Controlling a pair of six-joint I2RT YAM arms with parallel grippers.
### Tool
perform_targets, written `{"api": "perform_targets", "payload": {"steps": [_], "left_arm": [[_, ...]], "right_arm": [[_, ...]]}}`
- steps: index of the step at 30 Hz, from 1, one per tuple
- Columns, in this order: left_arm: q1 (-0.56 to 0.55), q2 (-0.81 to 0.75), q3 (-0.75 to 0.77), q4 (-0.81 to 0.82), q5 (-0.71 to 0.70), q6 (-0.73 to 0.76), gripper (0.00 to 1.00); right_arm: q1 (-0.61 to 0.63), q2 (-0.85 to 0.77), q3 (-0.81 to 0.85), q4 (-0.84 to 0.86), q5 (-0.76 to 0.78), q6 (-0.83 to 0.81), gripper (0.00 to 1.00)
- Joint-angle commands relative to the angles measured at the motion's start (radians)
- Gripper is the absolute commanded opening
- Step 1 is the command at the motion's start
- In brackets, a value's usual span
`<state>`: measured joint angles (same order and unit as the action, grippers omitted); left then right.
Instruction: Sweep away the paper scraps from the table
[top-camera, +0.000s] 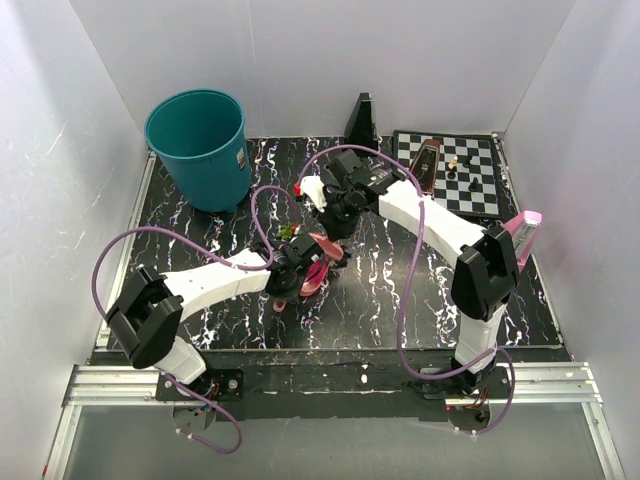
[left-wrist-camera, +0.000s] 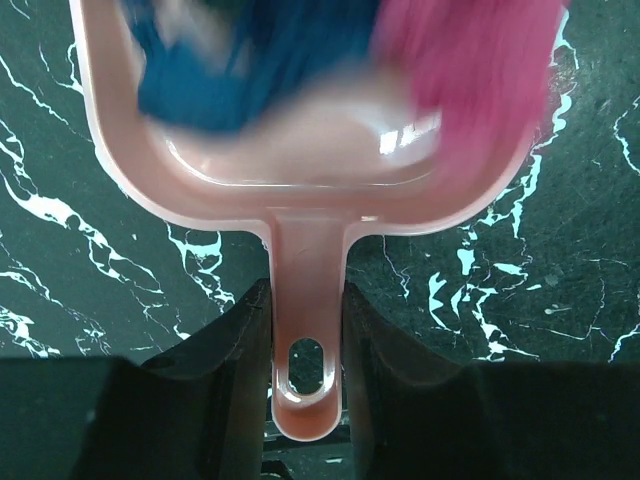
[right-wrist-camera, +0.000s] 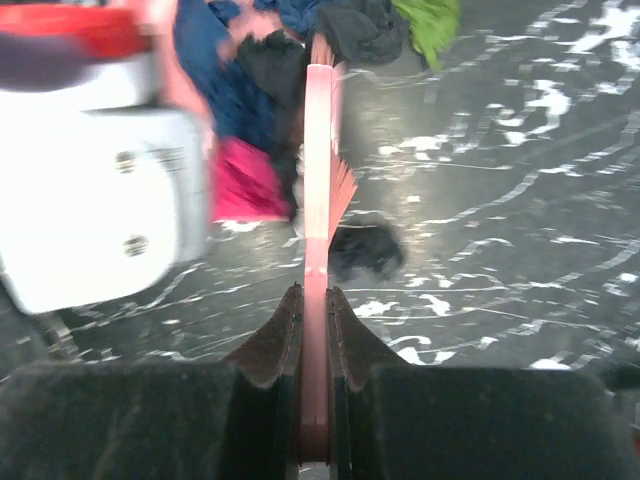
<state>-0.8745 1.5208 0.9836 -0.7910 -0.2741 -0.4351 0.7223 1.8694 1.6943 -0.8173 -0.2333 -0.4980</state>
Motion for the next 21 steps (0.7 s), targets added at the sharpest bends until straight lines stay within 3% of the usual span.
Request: {"api": "perform_targets", "payload": {"steps": [1,6,11,21], "left_arm": [[-0.003,0.012,0.041,0.039,-0.04,0.022,0.0],[-0.004,-0.01,0.026,0.07,-0.045,0.033,0.0],[-0.012,-0.082,0.009,0.084,-0.068,0.032,0.0],[-0.012,-0.234,0.065,-0.011,-0.068,0.029,0.0]], "right_arm": [[0.011,-0.122,-0.063,-0.111,-0.264,0.052,0.01],[-0.006,-0.225,-0.093,-0.063,-0.152,0.139,0.01],[-0.067,-0.269,-0.044,-0.059,0.078,0.28,0.01],[-0.193,-0.46,-0.173,0.086,0.224,0.456,0.01]]}}
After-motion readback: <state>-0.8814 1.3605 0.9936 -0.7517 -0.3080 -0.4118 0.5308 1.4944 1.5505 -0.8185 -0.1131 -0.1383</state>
